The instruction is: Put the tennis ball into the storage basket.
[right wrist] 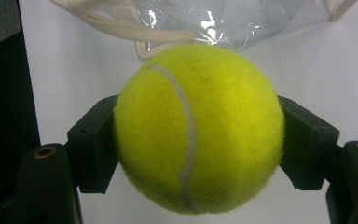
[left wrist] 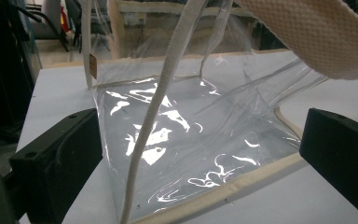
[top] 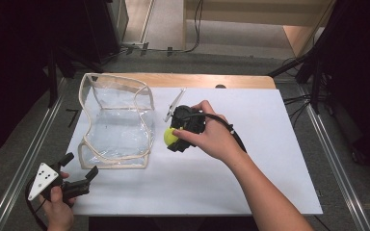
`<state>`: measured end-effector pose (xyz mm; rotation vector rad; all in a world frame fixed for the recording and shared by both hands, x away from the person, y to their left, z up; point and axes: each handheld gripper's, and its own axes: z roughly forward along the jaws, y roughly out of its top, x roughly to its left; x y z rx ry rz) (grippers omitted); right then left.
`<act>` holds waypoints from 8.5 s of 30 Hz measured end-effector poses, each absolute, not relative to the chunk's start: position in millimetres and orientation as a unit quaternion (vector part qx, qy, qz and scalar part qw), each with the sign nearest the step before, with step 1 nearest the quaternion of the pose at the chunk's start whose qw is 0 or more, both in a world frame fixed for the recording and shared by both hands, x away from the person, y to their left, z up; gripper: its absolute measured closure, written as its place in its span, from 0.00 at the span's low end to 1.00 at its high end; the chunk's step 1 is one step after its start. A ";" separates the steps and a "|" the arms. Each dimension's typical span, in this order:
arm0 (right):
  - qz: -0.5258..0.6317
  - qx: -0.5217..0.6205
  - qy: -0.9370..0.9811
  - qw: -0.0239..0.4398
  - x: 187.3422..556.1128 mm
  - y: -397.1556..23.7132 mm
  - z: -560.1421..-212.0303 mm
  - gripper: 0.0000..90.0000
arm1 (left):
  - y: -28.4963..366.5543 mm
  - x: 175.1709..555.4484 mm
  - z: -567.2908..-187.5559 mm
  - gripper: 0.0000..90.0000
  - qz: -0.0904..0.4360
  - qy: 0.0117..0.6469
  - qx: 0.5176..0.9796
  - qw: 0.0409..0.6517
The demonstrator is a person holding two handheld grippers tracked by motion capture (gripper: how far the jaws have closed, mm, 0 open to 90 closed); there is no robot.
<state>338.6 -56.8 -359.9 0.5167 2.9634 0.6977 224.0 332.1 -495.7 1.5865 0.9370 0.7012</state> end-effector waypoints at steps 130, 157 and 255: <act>0.318 0.169 0.930 0.065 336.9 -32.0 -318.5 0.00 | 331.4 223.9 -495.7 0.00 0.291 0.393 0.674 0.554; 0.331 0.198 0.920 0.069 321.3 -91.0 -368.5 0.00 | 331.6 224.0 -495.6 0.00 0.291 0.392 0.675 0.553; 0.444 0.387 0.794 0.150 239.8 -283.3 -493.4 0.00 | 328.4 224.4 -496.0 0.00 0.296 0.392 0.682 0.542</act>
